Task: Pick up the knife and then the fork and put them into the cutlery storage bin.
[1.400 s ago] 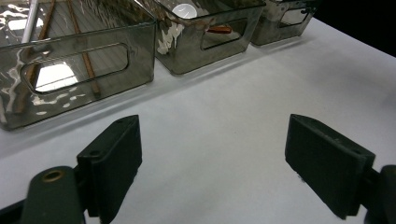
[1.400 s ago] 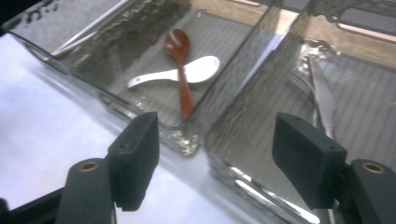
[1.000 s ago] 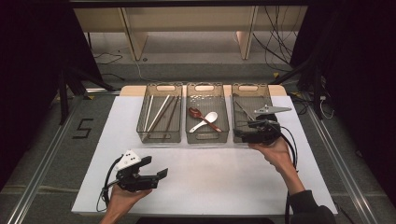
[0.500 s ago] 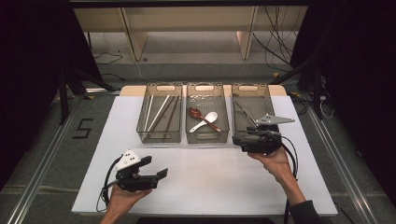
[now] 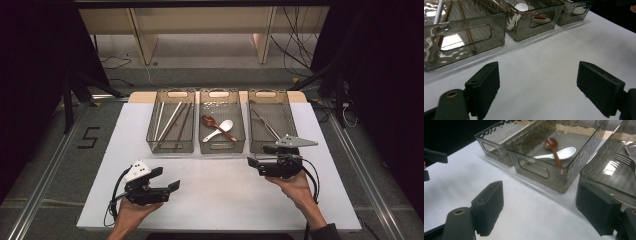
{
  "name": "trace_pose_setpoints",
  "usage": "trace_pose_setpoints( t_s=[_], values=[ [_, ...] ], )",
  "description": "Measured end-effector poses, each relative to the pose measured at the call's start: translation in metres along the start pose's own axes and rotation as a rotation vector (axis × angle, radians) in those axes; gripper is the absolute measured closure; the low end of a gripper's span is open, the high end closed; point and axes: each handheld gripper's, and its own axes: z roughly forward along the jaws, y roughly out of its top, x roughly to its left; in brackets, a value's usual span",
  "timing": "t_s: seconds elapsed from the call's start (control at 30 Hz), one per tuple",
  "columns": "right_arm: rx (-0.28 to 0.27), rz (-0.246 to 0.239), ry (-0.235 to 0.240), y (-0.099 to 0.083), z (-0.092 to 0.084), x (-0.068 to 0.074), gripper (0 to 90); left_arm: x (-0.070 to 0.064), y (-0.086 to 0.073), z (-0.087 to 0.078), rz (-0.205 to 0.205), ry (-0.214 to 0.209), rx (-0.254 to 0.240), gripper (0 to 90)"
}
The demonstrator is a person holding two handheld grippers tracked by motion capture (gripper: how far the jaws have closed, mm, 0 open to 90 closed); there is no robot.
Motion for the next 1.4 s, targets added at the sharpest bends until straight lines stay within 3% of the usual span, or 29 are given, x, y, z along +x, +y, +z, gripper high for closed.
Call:
trace_pose_setpoints(
  t_s=[0.77, 1.4],
  values=[
    [-0.041, 0.001, 0.028, -0.044, -0.013, 0.014, 21.1, 0.001, 0.000, -0.003, 0.000, -0.009, -0.011, 18.2],
    [-0.045, 0.002, 0.001, -0.064, -0.022, 0.018, 18.4, 0.000, -0.001, -0.005, 0.002, -0.027, -0.017, 17.1]
  ],
)
